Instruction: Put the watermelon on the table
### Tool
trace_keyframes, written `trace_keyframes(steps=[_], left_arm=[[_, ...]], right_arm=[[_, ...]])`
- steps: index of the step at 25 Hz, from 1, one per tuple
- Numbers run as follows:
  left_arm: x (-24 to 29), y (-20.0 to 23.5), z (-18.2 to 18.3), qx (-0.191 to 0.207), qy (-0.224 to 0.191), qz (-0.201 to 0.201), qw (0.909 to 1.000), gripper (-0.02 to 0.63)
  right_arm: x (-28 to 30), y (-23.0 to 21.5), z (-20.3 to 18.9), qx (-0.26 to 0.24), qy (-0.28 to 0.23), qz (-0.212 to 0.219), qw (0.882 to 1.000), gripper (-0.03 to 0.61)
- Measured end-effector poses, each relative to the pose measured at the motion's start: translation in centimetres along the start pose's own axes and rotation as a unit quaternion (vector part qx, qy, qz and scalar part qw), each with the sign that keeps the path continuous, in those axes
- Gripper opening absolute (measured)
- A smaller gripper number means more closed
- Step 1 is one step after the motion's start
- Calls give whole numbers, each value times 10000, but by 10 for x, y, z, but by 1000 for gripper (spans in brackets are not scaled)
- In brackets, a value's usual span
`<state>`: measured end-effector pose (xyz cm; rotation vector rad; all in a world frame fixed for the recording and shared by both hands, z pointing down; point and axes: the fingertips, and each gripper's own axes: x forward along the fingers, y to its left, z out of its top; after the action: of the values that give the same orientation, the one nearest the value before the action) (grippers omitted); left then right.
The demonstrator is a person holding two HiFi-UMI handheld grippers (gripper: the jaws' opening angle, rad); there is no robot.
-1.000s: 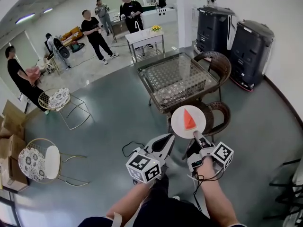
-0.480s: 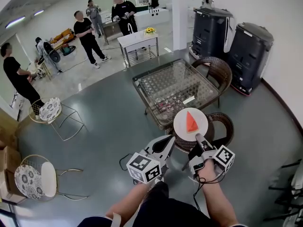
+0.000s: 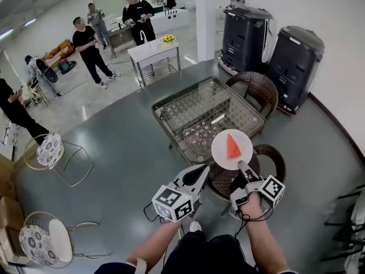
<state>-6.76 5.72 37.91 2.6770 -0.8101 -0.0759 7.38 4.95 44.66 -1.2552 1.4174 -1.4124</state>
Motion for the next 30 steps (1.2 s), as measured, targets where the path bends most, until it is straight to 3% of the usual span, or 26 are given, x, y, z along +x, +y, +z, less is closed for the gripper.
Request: trace_keyframes(steps=[11, 22, 30], left_arm=[[30, 70, 13, -90, 46, 224, 9997, 5], [109, 140, 22, -92, -22, 632, 9980, 5], [148, 186, 18, -13, 157, 821, 9965, 5]], right_arm=[[88, -6, 29, -101, 60, -136, 9998, 11], [214, -30, 71, -278, 680, -272, 9969, 11], [285, -61, 85, -193, 884, -461, 9948, 11]])
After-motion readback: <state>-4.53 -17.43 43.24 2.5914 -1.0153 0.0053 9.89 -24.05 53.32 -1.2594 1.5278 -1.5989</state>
